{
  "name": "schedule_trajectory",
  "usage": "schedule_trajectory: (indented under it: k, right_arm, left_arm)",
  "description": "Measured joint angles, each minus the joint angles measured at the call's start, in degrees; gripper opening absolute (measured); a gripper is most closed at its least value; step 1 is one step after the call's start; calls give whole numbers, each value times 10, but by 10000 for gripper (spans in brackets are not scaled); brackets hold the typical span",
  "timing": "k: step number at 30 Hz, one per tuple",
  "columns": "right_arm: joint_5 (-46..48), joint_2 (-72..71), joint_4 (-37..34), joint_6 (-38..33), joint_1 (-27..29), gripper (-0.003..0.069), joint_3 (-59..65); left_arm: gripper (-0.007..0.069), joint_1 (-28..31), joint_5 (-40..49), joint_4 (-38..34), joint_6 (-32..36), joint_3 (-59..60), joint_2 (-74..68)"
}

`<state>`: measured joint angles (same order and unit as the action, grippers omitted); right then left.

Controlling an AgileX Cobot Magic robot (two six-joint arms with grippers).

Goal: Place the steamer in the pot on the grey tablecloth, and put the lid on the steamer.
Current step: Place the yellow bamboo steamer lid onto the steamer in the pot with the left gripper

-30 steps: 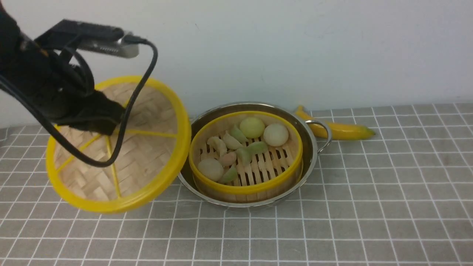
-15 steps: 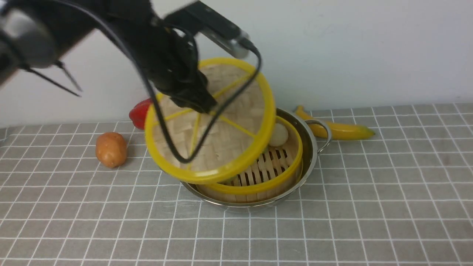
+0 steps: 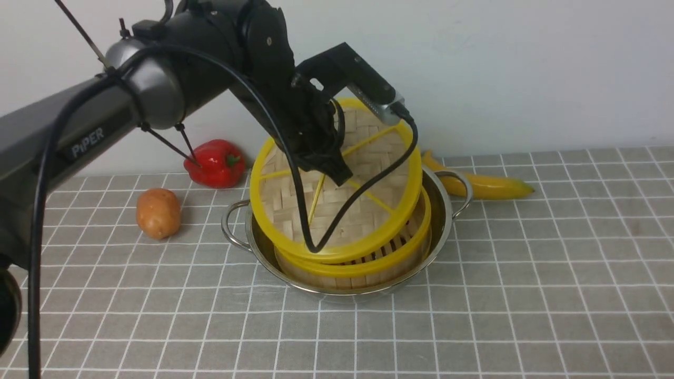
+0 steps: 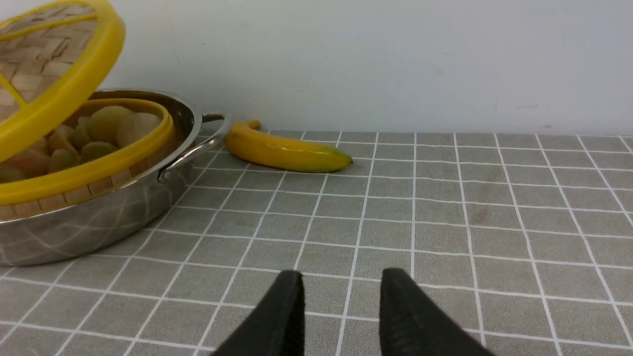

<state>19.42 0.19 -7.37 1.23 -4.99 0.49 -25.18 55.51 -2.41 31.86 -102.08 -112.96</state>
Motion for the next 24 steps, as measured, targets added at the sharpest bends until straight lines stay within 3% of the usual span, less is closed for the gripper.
schedule_trajectory:
  k: [24]
  right_arm:
    - [0,0,0,1,0,240,0]
  left_arm:
    - [120,0,14,0,31,-2,-9]
